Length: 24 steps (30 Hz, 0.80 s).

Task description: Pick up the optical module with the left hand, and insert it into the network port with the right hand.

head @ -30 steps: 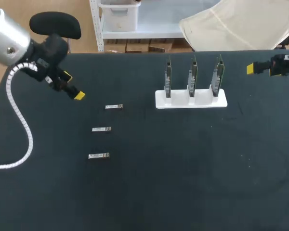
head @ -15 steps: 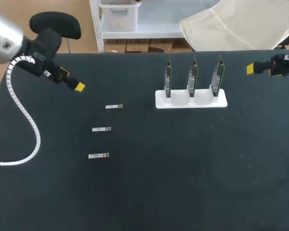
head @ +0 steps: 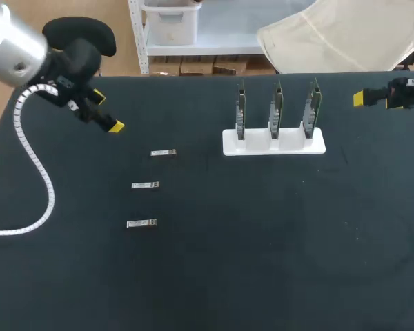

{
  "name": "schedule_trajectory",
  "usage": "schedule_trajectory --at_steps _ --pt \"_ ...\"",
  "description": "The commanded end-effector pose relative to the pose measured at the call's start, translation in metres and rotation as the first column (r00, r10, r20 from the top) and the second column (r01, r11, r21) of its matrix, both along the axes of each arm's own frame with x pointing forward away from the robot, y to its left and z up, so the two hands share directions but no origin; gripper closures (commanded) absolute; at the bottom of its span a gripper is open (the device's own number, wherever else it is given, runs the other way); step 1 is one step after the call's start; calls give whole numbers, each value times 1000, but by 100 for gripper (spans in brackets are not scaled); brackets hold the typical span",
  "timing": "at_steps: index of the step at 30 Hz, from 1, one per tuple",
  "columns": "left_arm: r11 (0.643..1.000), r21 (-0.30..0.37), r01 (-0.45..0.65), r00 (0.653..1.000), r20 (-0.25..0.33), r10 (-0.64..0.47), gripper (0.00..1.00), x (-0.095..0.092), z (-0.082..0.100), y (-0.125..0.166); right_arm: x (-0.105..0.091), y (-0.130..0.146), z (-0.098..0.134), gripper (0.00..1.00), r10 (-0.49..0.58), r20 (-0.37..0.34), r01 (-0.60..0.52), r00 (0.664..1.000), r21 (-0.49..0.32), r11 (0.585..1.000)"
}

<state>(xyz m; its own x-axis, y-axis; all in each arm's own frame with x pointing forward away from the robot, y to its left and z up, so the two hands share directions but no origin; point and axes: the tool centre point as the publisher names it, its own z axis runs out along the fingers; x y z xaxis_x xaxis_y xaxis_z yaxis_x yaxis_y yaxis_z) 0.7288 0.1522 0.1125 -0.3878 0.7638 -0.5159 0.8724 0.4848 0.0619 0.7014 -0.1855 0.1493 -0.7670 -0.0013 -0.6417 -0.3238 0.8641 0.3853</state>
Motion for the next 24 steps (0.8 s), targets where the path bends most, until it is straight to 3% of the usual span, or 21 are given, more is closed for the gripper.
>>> schedule_trajectory --at_steps 1,5,7,15,24 --pt "970 135 202 979 -41 -198 0 13 -6 -15 -2 1 1 0 -6 -1 6 1000 -5 1000" --pt "943 148 300 953 -83 -290 0 12 -18 -23 -2 1 1 0 -6 -1 6 1000 -5 1000" --pt "933 193 302 952 -116 -284 0 13 -22 -25 -2 1 1 0 -6 -1 6 1000 -5 1000" --pt "916 209 343 930 -217 -298 0 15 -32 -33 -2 1 1 0 -6 -1 6 1000 -5 1000" --pt "881 258 396 910 -238 -340 0 6 -52 -48 -2 1 1 0 -6 -1 6 1000 -5 1000"
